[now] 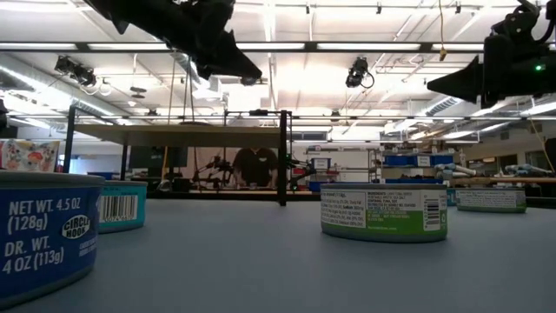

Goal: Stack canned seafood by type on shelf
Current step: Put the yellow blue tuna can on the shelf

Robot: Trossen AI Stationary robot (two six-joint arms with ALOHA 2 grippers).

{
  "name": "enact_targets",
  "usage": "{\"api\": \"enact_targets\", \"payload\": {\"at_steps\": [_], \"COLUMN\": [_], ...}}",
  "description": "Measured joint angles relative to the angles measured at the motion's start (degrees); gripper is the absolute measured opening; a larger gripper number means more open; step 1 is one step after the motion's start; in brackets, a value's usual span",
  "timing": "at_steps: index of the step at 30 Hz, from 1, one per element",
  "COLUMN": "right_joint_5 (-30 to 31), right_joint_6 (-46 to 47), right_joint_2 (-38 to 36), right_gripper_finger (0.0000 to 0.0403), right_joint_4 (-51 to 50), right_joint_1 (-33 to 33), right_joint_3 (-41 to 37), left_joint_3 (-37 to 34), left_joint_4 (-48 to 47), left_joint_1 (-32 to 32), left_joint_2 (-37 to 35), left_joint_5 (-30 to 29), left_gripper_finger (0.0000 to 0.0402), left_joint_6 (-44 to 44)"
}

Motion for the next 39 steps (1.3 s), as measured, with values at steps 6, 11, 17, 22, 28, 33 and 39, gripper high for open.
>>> {"api": "enact_targets", "payload": {"at_steps": [6,11,17,22,28,33,39], "right_joint_5": [0.1,-1.0,-1.4,-5.1,-1.4,-2.1,-3.4], "right_joint_6": [-8.6,-4.5,-3.5,-3.4,-24.6,-22.3,-8.7], "right_joint_2": [0.0,0.0,0.4,0.4,0.6,1.5,5.3], "right_gripper_finger": [0.0027,0.0027,0.0027,0.0006,0.0006,0.0004,0.0002], "right_joint_4": [4.3,5.6,2.8,2.8,14.1,9.4,-2.1], "right_joint_1": [0.0,0.0,-0.3,-0.6,-3.7,-4.9,-4.9], "right_joint_3": [0.0,0.0,0.0,0.0,1.2,4.7,4.0], "left_joint_3": [0.0,-2.5,-5.9,-5.9,-5.9,-5.9,-5.8], "left_joint_4": [7.0,16.3,30.7,32.7,33.3,31.8,30.8], "left_joint_1": [0.8,2.4,5.9,7.9,9.5,9.1,8.1], "left_joint_2": [1.5,5.4,9.6,10.3,10.4,10.4,11.1], "left_joint_5": [0.0,0.9,5.1,8.2,8.5,8.9,10.8], "left_gripper_finger": [0.0002,0.0001,0.0001,0.0001,0.0002,0.0002,0.0002], "left_joint_6": [2.5,3.7,3.5,8.7,2.4,6.6,9.0]}}
